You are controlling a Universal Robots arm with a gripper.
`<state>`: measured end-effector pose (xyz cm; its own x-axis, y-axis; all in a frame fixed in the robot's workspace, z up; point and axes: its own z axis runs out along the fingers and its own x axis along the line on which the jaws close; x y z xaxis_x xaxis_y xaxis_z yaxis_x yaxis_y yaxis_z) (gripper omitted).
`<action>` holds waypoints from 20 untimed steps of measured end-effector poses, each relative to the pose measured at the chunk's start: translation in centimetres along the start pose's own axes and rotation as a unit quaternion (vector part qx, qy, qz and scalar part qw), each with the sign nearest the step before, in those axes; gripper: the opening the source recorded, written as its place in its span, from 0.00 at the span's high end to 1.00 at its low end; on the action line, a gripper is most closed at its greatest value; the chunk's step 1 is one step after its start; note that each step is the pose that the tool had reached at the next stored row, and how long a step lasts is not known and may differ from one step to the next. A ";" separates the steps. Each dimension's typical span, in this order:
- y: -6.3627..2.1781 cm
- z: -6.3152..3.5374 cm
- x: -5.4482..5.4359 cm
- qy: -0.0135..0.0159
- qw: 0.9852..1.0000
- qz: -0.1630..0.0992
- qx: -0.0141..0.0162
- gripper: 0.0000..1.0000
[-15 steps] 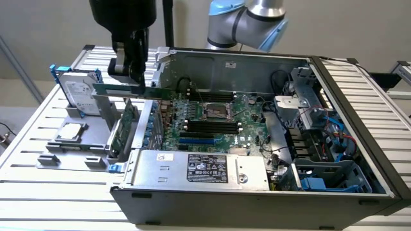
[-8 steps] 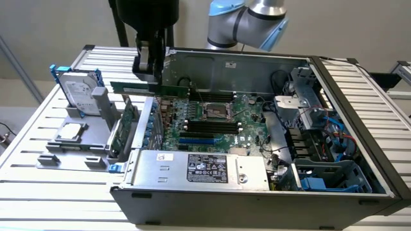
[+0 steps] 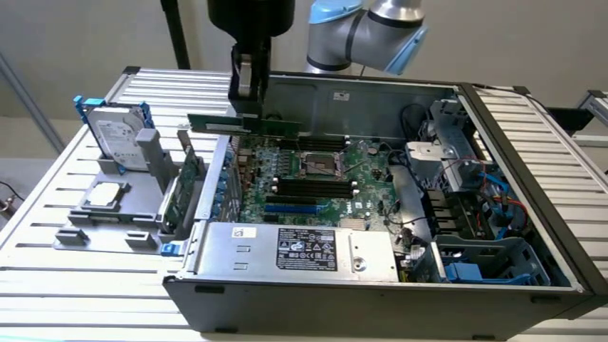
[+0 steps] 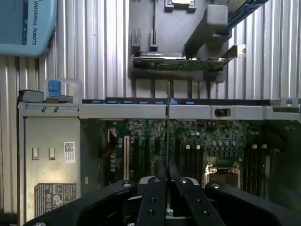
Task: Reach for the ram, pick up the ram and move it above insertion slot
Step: 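Pick up the ram and move it above insertion slot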
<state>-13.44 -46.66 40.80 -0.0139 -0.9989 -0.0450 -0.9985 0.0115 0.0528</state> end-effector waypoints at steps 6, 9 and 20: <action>-1.65 -0.03 -1.2 0.000 1.000 0.000 0.000 0.87; -2.48 -0.05 -1.8 0.000 1.000 0.000 0.000 0.87; -5.88 -0.08 -4.0 0.000 1.000 0.000 0.000 0.87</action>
<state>-7.50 -42.72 40.76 -0.0139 -0.9989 -0.0450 -0.9985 0.0116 0.0527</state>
